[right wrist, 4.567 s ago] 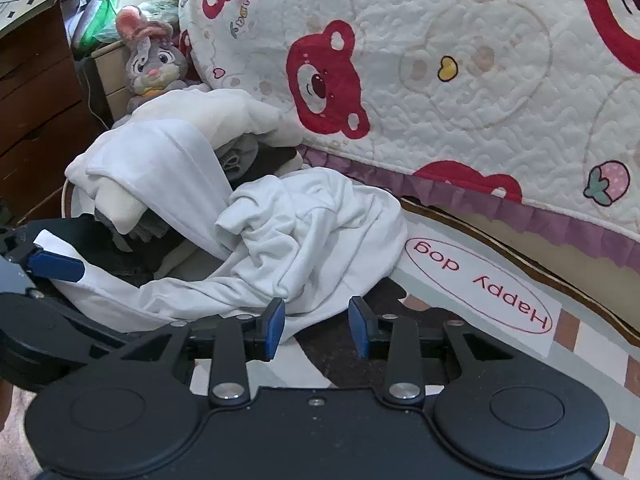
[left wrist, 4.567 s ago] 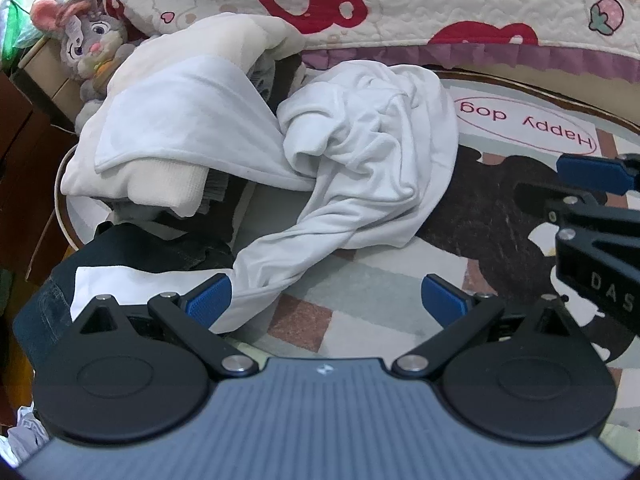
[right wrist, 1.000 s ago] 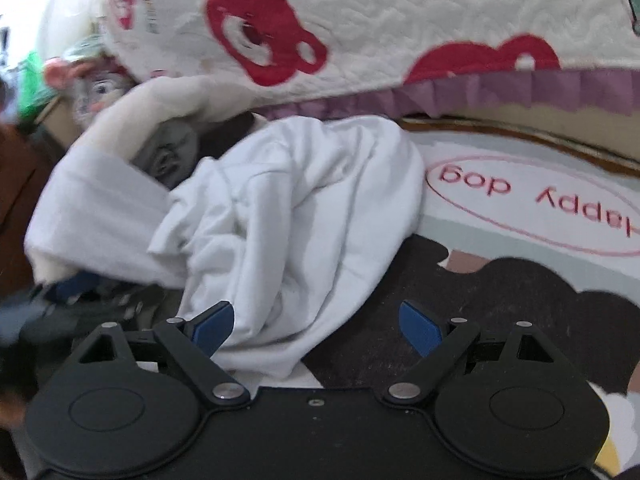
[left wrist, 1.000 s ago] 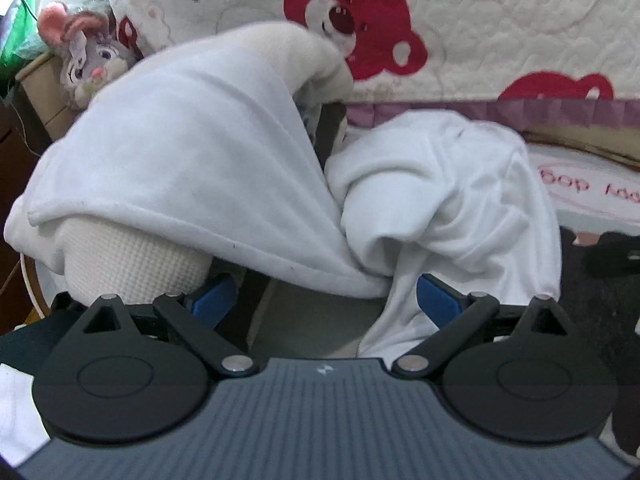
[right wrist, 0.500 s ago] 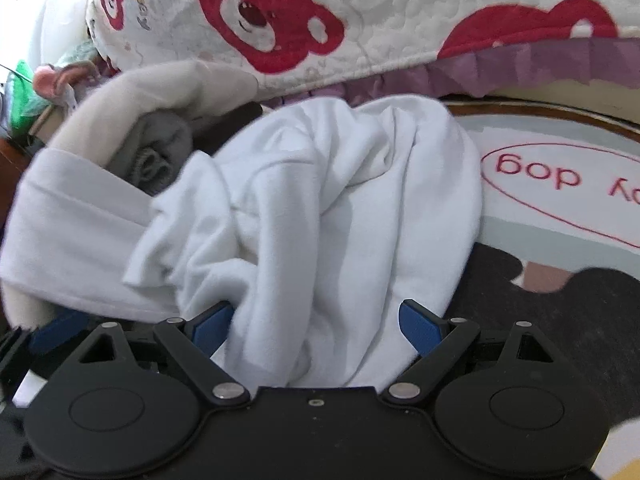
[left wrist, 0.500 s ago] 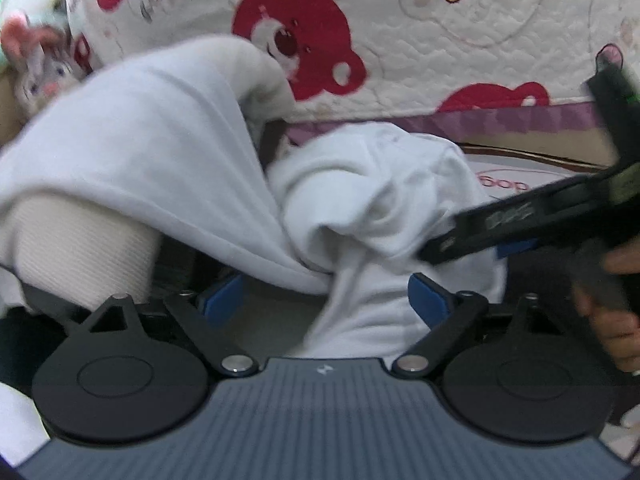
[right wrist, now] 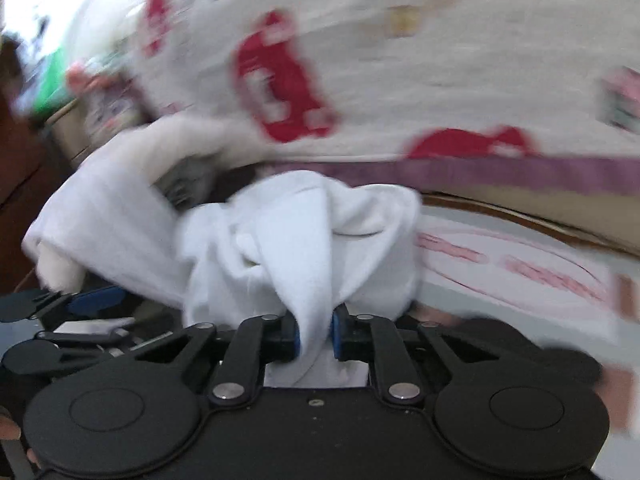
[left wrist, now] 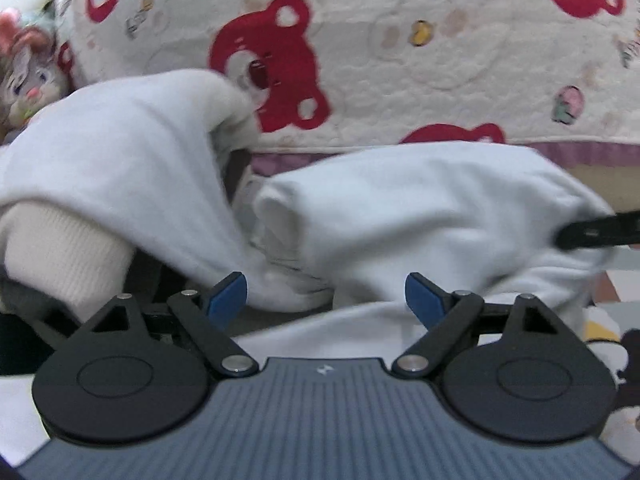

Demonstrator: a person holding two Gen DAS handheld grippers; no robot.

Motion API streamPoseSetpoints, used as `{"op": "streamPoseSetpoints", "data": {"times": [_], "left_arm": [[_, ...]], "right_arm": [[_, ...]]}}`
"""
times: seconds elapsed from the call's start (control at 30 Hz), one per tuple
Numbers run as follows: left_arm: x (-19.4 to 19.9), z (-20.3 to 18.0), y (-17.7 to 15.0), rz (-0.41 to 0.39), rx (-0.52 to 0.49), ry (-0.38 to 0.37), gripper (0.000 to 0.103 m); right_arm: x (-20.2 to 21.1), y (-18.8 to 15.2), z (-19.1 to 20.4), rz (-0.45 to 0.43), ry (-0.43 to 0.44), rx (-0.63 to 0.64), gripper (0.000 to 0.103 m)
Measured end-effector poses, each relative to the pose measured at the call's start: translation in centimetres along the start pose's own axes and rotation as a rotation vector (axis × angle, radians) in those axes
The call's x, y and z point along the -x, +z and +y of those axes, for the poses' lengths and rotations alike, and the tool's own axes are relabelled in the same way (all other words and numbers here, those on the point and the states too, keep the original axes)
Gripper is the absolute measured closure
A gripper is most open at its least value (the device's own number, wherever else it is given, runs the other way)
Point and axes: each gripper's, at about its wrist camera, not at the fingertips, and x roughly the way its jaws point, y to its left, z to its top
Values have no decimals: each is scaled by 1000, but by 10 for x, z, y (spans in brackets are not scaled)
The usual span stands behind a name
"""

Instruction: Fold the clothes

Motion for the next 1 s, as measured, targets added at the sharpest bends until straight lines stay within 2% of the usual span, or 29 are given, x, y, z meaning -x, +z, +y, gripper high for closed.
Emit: {"op": "streamPoseSetpoints", "data": {"times": [0.13, 0.3, 0.37, 0.43, 0.57, 0.6, 0.7, 0.8, 0.87, 0.93, 1.0], "left_arm": [[3, -18, -4, 7, -47, -50, 17], [-4, -45, -15, 37, -132, -44, 16], [-10, -51, -16, 81, -119, -73, 16], [-16, -50, -13, 136, -52, -129, 16], [-30, -36, -8, 248, 233, -310, 17], [-32, -38, -9, 267, 262, -342, 17], [-23, -52, -7, 262, 239, -336, 17], [-14, -71, -10, 237, 185, -337, 17], [-17, -79, -14, 261, 173, -336, 17], [-26, -75, -19, 308, 190, -304, 17], [-34, -62, -20, 328, 235, -259, 17]], "right_arm": [[44, -23, -50, -31, -167, -85, 87], [61, -37, -89, -40, -246, -151, 87], [64, -44, -97, -52, -271, -154, 87], [73, -46, -101, -72, -314, -159, 87], [94, -50, -106, -114, -420, -165, 87], [99, -51, -107, -124, -447, -167, 88], [117, -52, -113, -158, -538, -179, 88], [133, -41, -152, -183, -709, -243, 88], [141, -41, -184, -216, -800, -301, 87], [151, -46, -206, -252, -843, -328, 87], [159, -50, -220, -243, -857, -351, 87]]}}
